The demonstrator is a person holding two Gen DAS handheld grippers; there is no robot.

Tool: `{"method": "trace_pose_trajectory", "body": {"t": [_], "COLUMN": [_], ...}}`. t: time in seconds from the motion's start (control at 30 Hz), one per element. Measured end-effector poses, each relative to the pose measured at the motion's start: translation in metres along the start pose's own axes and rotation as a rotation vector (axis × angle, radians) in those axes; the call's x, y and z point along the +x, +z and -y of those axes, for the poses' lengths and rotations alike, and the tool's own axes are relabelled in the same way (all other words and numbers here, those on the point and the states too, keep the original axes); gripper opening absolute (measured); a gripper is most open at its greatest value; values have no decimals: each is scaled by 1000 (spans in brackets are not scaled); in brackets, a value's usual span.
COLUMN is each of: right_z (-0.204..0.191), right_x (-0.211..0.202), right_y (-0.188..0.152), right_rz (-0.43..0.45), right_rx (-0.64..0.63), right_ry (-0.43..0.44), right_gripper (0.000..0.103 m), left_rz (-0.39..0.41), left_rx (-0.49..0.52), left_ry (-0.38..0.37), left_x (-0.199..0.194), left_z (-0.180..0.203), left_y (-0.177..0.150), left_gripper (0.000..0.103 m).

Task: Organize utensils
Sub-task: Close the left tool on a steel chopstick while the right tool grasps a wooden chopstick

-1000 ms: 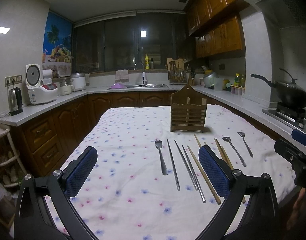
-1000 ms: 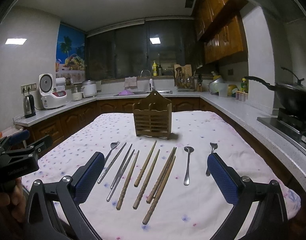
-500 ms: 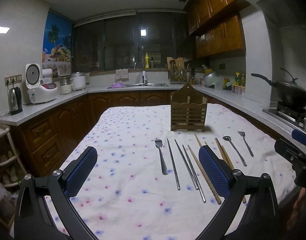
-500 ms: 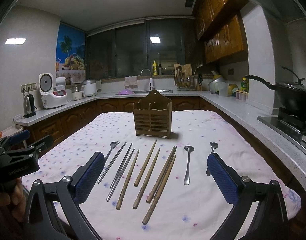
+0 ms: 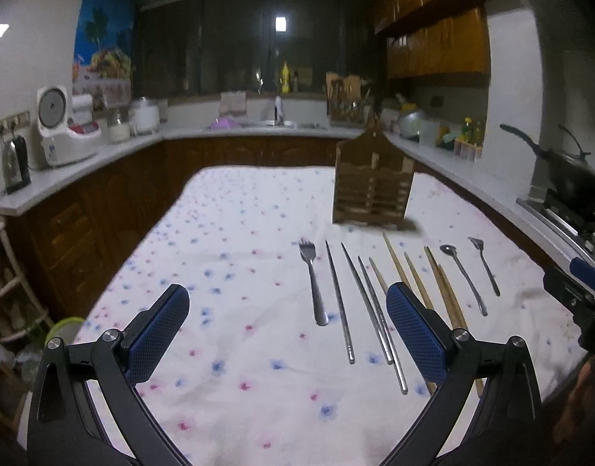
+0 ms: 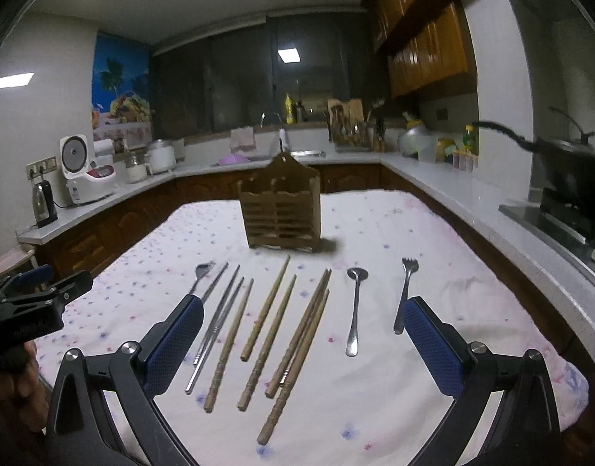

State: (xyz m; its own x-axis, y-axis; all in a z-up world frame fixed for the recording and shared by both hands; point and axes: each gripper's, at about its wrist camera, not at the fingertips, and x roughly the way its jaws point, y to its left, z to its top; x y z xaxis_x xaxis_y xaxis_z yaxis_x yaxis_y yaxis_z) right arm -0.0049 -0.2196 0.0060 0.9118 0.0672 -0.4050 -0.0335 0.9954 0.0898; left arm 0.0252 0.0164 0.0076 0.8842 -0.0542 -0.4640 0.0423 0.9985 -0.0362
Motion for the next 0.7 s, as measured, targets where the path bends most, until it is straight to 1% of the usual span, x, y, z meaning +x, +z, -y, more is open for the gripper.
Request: {"method": "trace_pose_trajectory", "body": {"t": [0.1,0.2,0.3,0.4,0.57,0.6,0.67,0.7], "right_z": [7,11,17,23,31,32,33,33], "right_x": [15,30,46,64,99,107,120,129], "right_y": [3,6,12,19,32,35,39,42], "right_rz": [-38,-66,-100,-143,-206,-221,-246,-264], "right_rx": [18,28,45,69,98,103,116,120], "right_ry": [7,14,25,32,56,62,84,91], "right_gripper": [103,103,101,87,76,73,68,63], "left_rz": [-44,-69,-114,-153,-219,-233,-277,-302], "left_rx": [6,24,42,50,79,77,72,70], "left_ry": [-12,-15,-41,-65,-89,-97,-125,-137], "left_x": [19,34,55,75,111,117,135,145], "left_z": [1,4,9,13,22,22,24,25], "left_y": [6,11,19,28,42,44,49,52], "left_gripper": [103,103,103,99,91,88,87,84]}}
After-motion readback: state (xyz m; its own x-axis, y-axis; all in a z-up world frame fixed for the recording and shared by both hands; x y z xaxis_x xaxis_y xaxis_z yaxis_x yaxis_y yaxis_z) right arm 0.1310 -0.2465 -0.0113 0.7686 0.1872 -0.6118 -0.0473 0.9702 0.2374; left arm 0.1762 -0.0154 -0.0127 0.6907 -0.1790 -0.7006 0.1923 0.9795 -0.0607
